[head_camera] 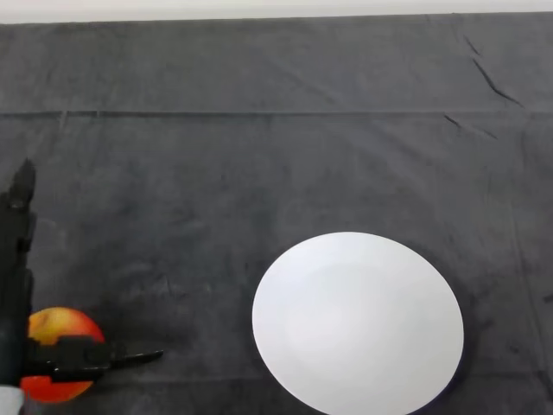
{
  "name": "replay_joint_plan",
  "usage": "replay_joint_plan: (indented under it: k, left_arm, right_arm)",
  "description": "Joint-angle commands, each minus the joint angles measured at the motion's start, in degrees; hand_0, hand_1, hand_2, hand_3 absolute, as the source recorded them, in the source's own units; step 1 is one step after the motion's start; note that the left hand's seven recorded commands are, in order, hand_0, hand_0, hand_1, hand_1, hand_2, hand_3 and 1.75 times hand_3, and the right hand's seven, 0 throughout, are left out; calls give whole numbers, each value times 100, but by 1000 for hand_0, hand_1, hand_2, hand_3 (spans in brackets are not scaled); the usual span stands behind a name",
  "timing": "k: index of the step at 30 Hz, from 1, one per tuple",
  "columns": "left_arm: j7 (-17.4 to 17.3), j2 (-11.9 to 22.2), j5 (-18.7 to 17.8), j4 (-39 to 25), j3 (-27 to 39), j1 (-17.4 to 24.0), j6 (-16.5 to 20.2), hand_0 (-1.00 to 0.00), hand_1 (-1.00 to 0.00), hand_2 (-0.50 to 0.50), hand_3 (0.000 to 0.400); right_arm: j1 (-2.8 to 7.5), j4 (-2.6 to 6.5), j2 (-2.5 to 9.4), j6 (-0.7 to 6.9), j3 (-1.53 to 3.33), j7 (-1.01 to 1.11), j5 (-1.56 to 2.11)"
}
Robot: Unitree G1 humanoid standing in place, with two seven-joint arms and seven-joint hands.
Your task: Move the apple to the plate
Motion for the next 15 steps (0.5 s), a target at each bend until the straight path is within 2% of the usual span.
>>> replay_joint_plan:
  k: [1, 15]
  left_arm:
    - [-61, 263, 55, -72, 162, 117, -201, 0, 0, 0, 0]
    - [-62, 110, 416, 635, 113, 202, -481, 0, 0, 0, 0]
  right_arm:
    - [224, -191, -17, 11, -54, -41, 175]
    - [225, -193, -16, 10, -53, -41, 176]
